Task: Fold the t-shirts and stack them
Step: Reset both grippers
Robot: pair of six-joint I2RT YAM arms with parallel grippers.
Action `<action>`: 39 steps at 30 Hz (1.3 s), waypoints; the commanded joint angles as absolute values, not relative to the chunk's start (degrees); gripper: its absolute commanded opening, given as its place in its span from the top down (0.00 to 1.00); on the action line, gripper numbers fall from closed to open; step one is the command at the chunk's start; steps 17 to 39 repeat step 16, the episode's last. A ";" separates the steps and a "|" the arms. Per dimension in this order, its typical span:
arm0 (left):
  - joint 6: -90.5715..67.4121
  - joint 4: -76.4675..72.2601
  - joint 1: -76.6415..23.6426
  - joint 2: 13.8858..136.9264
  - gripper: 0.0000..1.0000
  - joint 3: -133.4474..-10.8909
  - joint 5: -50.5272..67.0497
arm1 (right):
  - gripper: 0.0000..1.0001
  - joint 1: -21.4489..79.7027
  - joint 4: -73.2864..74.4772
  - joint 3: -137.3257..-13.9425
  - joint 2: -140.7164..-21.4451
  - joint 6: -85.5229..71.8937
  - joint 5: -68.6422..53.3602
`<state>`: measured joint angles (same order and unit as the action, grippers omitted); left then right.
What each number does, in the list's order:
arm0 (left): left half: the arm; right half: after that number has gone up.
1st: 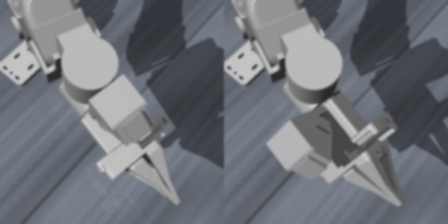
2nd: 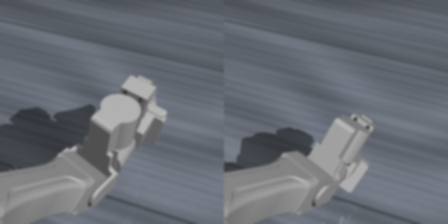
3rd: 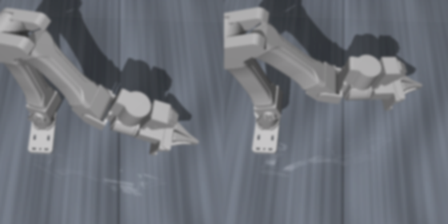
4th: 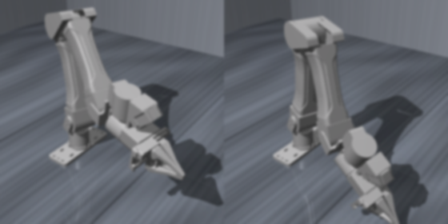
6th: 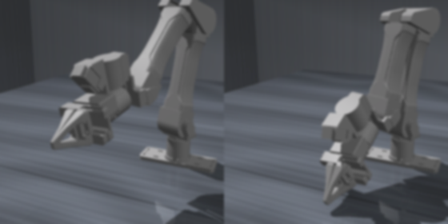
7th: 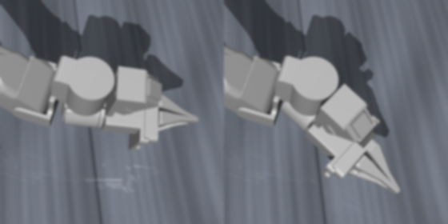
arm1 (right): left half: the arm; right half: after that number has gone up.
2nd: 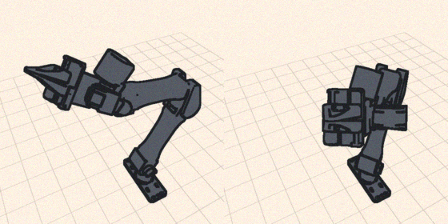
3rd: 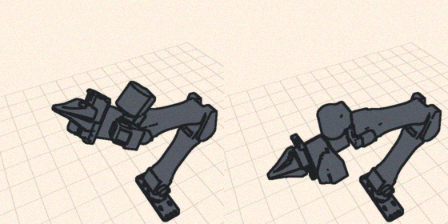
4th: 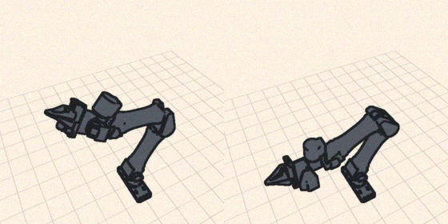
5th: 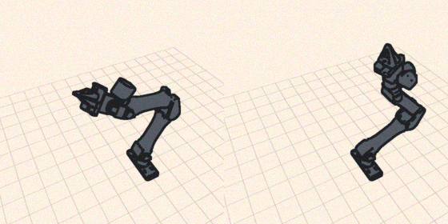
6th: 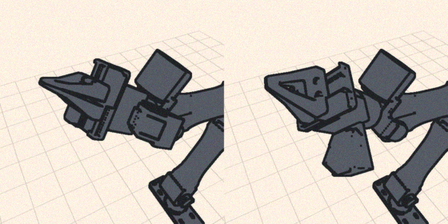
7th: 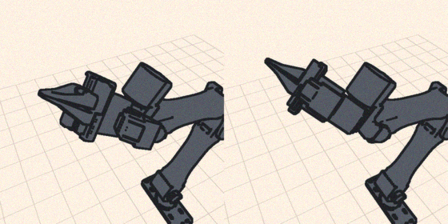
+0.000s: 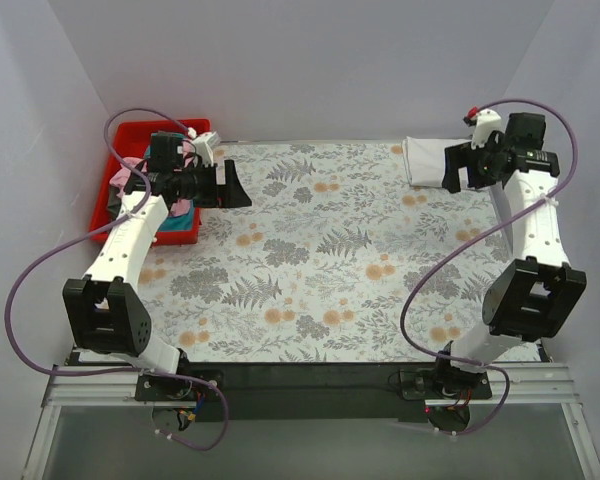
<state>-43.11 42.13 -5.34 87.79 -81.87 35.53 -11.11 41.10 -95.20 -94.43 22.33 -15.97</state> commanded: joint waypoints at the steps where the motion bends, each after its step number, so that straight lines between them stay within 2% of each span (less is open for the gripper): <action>1: -40.34 44.04 -4.92 84.03 0.12 -75.80 34.37 | 0.02 -10.64 49.31 -86.95 -87.83 21.98 -25.13; 9: -39.64 42.01 -5.01 74.81 0.12 -59.53 32.25 | 0.02 -7.39 45.27 -59.98 -74.81 21.10 -31.81; 13: -41.13 41.22 -5.01 72.26 0.11 -55.90 32.17 | 0.01 -5.80 41.58 -53.01 -69.62 19.78 -31.73; 39: -41.57 41.22 -5.01 70.59 0.11 -55.55 31.73 | 0.02 -5.45 40.52 -51.16 -68.38 18.99 -31.73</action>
